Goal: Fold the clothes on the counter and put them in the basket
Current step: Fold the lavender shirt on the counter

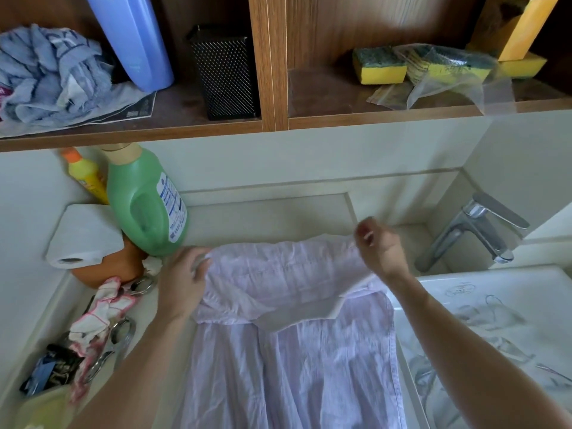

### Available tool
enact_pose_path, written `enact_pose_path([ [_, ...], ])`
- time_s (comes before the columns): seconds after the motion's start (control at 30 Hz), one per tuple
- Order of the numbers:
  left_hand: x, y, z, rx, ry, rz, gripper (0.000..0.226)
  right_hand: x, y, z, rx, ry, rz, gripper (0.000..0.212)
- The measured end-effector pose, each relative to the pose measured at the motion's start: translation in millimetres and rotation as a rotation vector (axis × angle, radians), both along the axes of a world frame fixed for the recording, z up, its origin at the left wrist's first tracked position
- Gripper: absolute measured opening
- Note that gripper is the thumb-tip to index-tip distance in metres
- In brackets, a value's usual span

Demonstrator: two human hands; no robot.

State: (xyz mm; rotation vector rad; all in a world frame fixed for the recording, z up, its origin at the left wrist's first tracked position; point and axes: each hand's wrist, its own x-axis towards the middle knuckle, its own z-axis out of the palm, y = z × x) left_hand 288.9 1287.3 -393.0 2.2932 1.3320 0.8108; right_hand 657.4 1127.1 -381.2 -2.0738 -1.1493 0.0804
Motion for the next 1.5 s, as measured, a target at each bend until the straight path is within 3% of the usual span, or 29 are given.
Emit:
enact_pose_path([
  [0.1, 28, -19, -1, -0.356, 0.105, -0.284, 0.019, -42, 7, 7, -0.418, 0.362, 0.361, 0.008],
  [0.17, 31, -28, -11, -0.512, 0.255, -0.230, 0.020, -51, 0, -6, -0.639, 0.529, 0.366, 0.010],
  [0.3, 22, -25, -11, -0.703, 0.205, 0.129, 0.028, -35, -16, -19, -0.544, 0.764, 0.142, 0.009],
  [0.37, 16, -15, 0, -0.636, 0.359, 0.195, 0.032, -22, -13, -18, -0.600, 0.649, 0.128, 0.010],
  [0.43, 10, 2, 4, -0.310, 0.570, 0.167, 0.036, -5, -2, -14, -0.711, 0.247, 0.158, 0.011],
  [0.5, 9, 19, 4, -0.078, 0.548, 0.023, 0.052, 11, 10, -9, -0.648, -0.049, 0.160, 0.017],
  [0.53, 9, 27, 4, -0.084, 0.562, -0.076, 0.072, 19, 17, -8, -0.610, -0.086, 0.197, 0.034],
  [0.6, 9, 37, 0, -0.317, 0.647, -0.204, 0.110, 32, 28, -7, -0.695, -0.177, 0.370, 0.080],
  [0.67, 7, 38, -8, -0.477, 0.786, -0.221, 0.124, 39, 35, -10, -0.870, -0.265, 0.464, 0.107],
  [0.73, 3, 38, -17, -0.471, 0.784, -0.197, 0.114, 43, 36, -13, -0.953, -0.295, 0.460, 0.094],
  [0.8, 2, 38, -20, -0.480, 0.623, -0.172, 0.073, 39, 35, -13, -0.934, -0.367, 0.380, 0.053],
  [0.87, 4, 40, -16, -0.464, 0.532, -0.131, 0.038, 31, 38, -11, -0.843, -0.395, 0.289, 0.032],
  [1.0, 8, 56, 3, -0.251, 0.453, -0.027, 0.020, 22, 49, 4, -0.536, -0.397, 0.160, 0.013],
  [1.13, 6, 63, 34, -0.035, 0.283, 0.022, 0.026, 20, 49, 18, -0.123, -0.522, 0.107, 0.026],
  [1.2, -2, 57, 36, 0.025, 0.334, 0.015, 0.035, 20, 35, 17, -0.110, -0.575, 0.131, 0.035],
  [1.33, -35, 23, 12, -0.150, 0.472, -0.125, 0.056, 16, -7, -5, -0.422, -0.491, 0.240, 0.055],
  [1.43, -58, -1, -4, -0.219, 0.524, -0.213, 0.051, 15, -34, -19, -0.682, -0.368, 0.430, 0.067],
  [1.5, -68, -7, -8, -0.322, 0.472, -0.202, 0.044, 21, -43, -20, -0.782, -0.249, 0.507, 0.063],
])
